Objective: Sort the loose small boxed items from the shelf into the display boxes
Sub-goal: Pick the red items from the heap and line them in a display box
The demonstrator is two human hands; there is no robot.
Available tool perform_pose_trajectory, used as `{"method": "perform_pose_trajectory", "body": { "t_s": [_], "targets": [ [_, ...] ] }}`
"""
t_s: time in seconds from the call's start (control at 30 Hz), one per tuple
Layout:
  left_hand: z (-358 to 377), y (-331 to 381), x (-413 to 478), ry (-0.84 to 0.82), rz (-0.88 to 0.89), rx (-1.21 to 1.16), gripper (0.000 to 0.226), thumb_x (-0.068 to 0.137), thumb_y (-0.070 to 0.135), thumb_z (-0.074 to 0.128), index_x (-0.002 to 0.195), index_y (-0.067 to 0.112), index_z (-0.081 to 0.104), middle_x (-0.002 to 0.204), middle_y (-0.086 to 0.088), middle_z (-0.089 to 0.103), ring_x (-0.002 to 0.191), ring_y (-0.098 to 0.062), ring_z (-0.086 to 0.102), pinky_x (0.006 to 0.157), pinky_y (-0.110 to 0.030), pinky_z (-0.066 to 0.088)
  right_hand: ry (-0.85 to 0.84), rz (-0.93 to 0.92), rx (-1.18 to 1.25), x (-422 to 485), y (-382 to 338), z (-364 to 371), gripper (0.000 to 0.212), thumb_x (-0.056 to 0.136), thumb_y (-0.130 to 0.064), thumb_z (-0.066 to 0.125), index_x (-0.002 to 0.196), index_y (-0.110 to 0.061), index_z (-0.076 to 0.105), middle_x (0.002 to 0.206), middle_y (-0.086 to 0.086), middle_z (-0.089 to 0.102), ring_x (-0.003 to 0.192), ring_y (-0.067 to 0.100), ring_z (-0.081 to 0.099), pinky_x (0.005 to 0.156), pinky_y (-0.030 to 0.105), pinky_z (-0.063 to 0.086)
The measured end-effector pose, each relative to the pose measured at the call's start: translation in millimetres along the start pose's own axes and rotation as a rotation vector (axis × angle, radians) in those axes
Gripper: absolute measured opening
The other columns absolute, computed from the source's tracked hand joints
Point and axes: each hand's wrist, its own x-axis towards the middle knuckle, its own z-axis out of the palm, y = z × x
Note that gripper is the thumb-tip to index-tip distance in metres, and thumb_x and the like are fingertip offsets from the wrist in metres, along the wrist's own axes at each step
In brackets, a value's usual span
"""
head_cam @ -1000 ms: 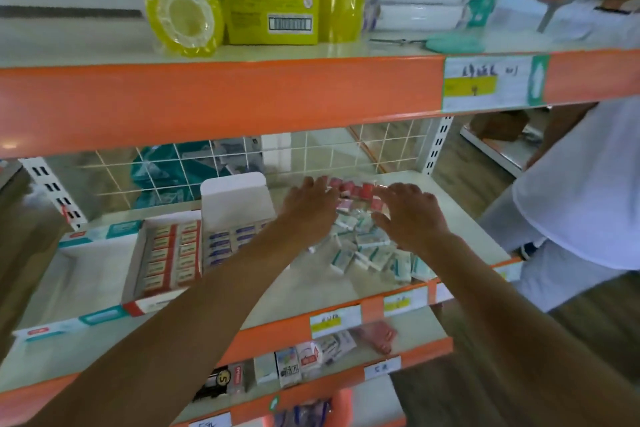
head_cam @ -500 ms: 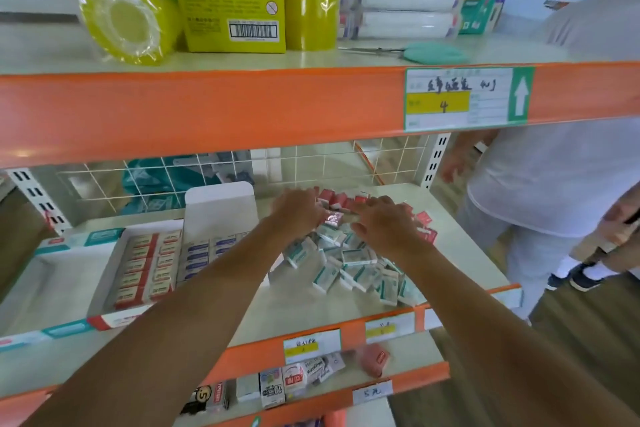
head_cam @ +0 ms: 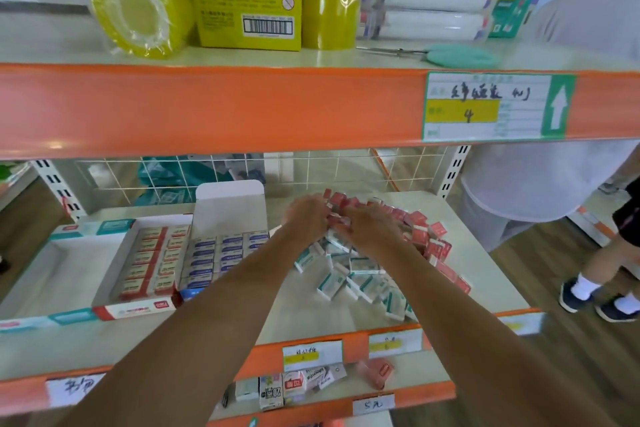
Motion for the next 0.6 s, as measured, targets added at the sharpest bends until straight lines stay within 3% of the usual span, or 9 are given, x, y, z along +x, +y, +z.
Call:
{"method": "perform_pose_trajectory", "body": {
  "t_s": [0.13,0.23,0.33,0.4,0.47,0.53,0.6],
  "targets": [
    [-1.5,-4.5,-3.3,0.052,-0.077,-0.126,0.018,0.087,0.024,0.067,0.091,0.007,0.063,0.077,-0.004,0.063,0.068,-0.017,0.062,0.060,-0.027,0.052,0.009,0.027,-0.052,4.8,-1.2,3.3,0.038,0.095,-0.055,0.042,0.101,-0.026,0.065,0.092,0.001,0.056,0.098,0.024,0.052,0.085,0.040,0.048],
    [-11.2,-3.3,-8.6,0.076,-0.088,-0.251,0.018,0.088,0.023,0.066,0.093,0.006,0.061,0.080,-0.001,0.062,0.070,-0.018,0.062,0.055,-0.021,0.046,0.015,0.018,-0.055,10.1,1.2,10.8,0.040,0.096,-0.055,0.038,0.105,-0.028,0.067,0.093,0.000,0.061,0.093,0.024,0.054,0.075,0.035,0.045],
    [-25.4,-2.5,-17.0,0.076,-0.114,-0.330,0.021,0.090,0.016,0.058,0.110,0.008,0.061,0.097,-0.005,0.063,0.083,-0.019,0.060,0.062,-0.021,0.044,0.002,-0.003,-0.036,13.0,1.2,11.6,0.036,0.101,-0.042,0.034,0.120,-0.028,0.060,0.105,0.006,0.064,0.089,0.024,0.054,0.071,0.034,0.043],
    [-30.5,-4.3,-21.3,0.029,-0.141,-0.393,0.016,0.092,0.014,0.053,0.103,0.009,0.063,0.097,-0.007,0.064,0.082,-0.019,0.060,0.063,-0.024,0.047,0.001,-0.015,-0.010,13.9,-0.7,9.1,0.036,0.102,-0.034,0.030,0.134,-0.040,0.048,0.116,0.009,0.063,0.093,0.026,0.055,0.075,0.036,0.049],
    [-35.8,-6.8,-25.5,0.007,-0.214,-0.496,0.012,0.092,0.014,0.050,0.094,0.012,0.062,0.089,-0.004,0.063,0.075,-0.016,0.059,0.063,-0.026,0.050,-0.010,-0.003,-0.002,13.5,-4.1,5.7,0.039,0.101,-0.039,0.031,0.137,-0.050,0.039,0.128,0.007,0.059,0.105,0.030,0.056,0.081,0.038,0.049],
    [-41.7,-9.5,-26.6,-0.004,-0.271,-0.577,0.016,0.091,0.016,0.051,0.091,0.008,0.065,0.088,-0.010,0.066,0.074,-0.019,0.063,0.069,-0.032,0.055,-0.032,0.012,-0.007,12.8,-8.0,3.7,0.037,0.099,-0.042,0.038,0.135,-0.046,0.044,0.129,0.005,0.058,0.112,0.031,0.055,0.087,0.041,0.048],
    [-48.7,-11.1,-28.8,-0.032,-0.306,-0.645,0.023,0.089,0.015,0.051,0.089,-0.002,0.067,0.090,-0.020,0.069,0.079,-0.028,0.069,0.078,-0.043,0.058,-0.044,0.053,-0.014,11.7,-11.8,0.8,0.032,0.097,-0.034,0.047,0.129,-0.034,0.052,0.122,0.007,0.061,0.110,0.031,0.055,0.090,0.041,0.047]
  ]
}}
